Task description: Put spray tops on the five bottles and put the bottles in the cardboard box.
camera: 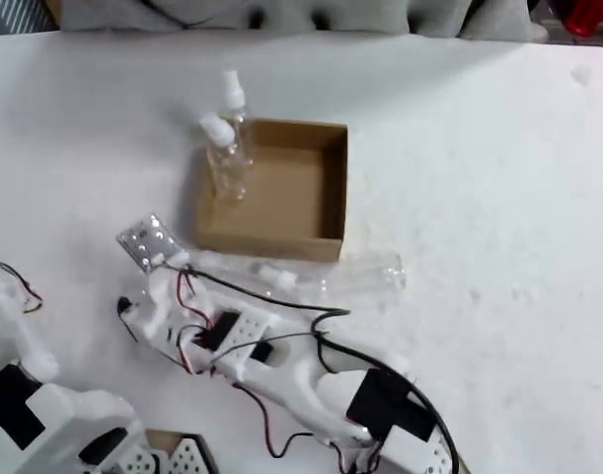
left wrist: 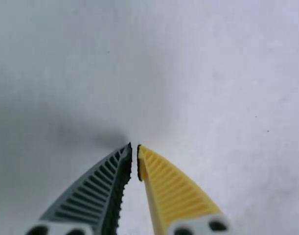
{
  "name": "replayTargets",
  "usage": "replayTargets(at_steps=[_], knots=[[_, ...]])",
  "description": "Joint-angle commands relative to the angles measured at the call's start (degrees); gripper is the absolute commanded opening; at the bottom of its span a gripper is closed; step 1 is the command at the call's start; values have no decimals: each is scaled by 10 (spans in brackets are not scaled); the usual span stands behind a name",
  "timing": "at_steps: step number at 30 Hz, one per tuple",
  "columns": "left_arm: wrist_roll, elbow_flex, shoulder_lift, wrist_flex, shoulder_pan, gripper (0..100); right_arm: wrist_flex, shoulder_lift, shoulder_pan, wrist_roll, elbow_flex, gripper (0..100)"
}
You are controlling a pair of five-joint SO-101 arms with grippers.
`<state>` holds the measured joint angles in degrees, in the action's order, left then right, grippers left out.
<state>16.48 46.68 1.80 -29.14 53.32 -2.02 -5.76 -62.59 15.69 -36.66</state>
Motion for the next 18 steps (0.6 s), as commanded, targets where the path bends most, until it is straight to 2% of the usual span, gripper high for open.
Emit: replayTargets(at_steps=[1, 5, 11, 14, 18], knots=[[5, -30, 2, 12, 2, 24, -18, 96, 14, 2, 0, 296], [4, -29, 1, 12, -11, 24, -69, 212, 17, 1, -32, 255], [3, -27, 6, 8, -29, 24, -219, 410, 57, -11, -65, 134], [2, -28, 6, 7, -29, 24, -290, 505, 95, -83, -92, 72], [-5, -29, 35, -33, -53, 24, -359, 623, 175, -193, -145, 20]])
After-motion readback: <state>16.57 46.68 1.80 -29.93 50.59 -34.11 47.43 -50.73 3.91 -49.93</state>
